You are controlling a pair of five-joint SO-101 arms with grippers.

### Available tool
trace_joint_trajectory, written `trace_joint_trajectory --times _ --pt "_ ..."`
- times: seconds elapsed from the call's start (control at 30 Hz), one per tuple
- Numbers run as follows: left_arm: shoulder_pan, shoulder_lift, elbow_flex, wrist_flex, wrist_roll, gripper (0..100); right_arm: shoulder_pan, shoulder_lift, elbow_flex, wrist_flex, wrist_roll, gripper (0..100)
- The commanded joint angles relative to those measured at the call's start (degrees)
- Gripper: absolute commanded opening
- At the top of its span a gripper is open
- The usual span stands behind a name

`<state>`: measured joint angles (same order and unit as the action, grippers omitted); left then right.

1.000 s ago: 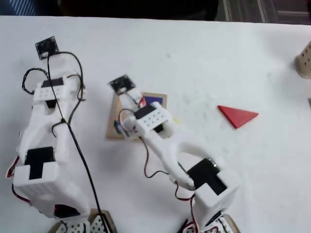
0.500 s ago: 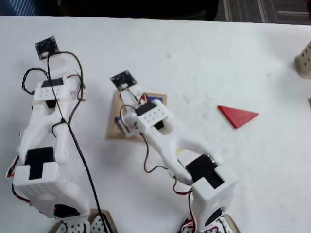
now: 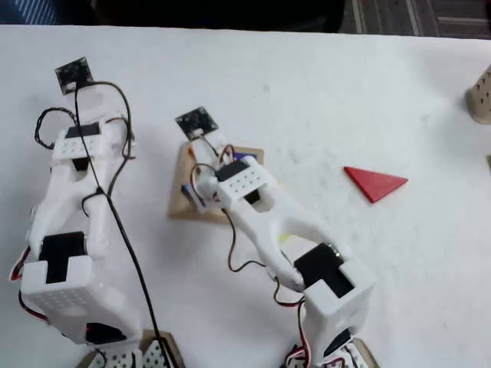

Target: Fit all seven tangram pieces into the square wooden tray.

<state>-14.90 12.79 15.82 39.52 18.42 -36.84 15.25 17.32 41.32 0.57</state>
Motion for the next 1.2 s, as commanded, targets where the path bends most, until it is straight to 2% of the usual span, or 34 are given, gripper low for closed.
trace_joint_trajectory --times 0.0,0.4,0.67,0.8,0.9,1.03,1.17 --pt "-0.3 -0.3 -2.0 -1.4 0.7 2 1.2 1.8 -5.5 -1.8 2.7 1.8" --pt "-0.2 2.3 -3.9 -1.2 0.6 2 -0.5 0.8 -10.5 2.9 2.5 1.8" --pt "-0.2 2.3 -3.8 -1.2 0.6 2 -3.9 3.3 -10.8 -5.5 3.0 1.8" --pt "-0.2 2.3 -3.8 -1.2 0.6 2 -4.4 5.1 -10.7 -6.0 3.2 1.8" --pt "-0.2 2.3 -3.8 -1.2 0.6 2 -4.4 5.1 -10.7 -2.2 3.3 1.8" --pt "-0.2 2.3 -3.8 -1.2 0.6 2 -4.6 5.1 -10.7 3.5 7.7 1.8" --pt "-0.2 2.3 -3.8 -1.2 0.6 2 -4.4 3.6 -10.5 8.0 9.1 1.8"
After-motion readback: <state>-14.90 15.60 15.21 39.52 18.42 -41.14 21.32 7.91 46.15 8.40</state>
